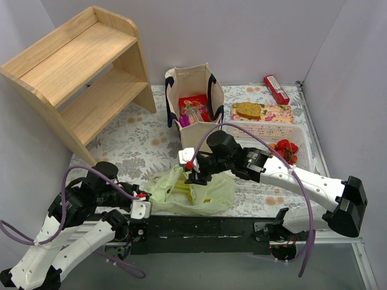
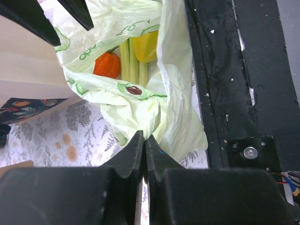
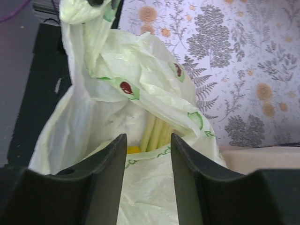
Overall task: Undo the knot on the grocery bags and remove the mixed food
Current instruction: Pick up the fake vegetable from the takeout bag.
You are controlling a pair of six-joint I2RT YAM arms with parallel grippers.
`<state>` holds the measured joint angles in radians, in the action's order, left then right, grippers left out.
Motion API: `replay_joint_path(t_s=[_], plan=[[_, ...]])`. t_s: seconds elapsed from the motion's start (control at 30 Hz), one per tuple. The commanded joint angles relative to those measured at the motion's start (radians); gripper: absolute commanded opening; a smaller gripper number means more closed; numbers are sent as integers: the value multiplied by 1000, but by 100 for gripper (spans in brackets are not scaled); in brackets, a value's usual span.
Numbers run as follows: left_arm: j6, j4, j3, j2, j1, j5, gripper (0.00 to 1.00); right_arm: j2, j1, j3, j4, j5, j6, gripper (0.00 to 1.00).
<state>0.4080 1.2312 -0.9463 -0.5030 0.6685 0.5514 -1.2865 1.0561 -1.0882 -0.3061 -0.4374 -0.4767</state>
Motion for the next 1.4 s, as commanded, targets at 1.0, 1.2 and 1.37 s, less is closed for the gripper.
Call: replay_joint_path(t_s=[1.0, 1.2, 1.37], plan=[[43, 119, 133, 162, -6, -148, 0, -324, 160, 73, 275, 394, 131, 53], [12, 53, 158, 156, -6, -142, 0, -431, 150, -18, 295, 483, 141, 59], [-9, 10, 156, 147, -6, -131, 0, -528, 130, -50, 291, 477, 127, 72]])
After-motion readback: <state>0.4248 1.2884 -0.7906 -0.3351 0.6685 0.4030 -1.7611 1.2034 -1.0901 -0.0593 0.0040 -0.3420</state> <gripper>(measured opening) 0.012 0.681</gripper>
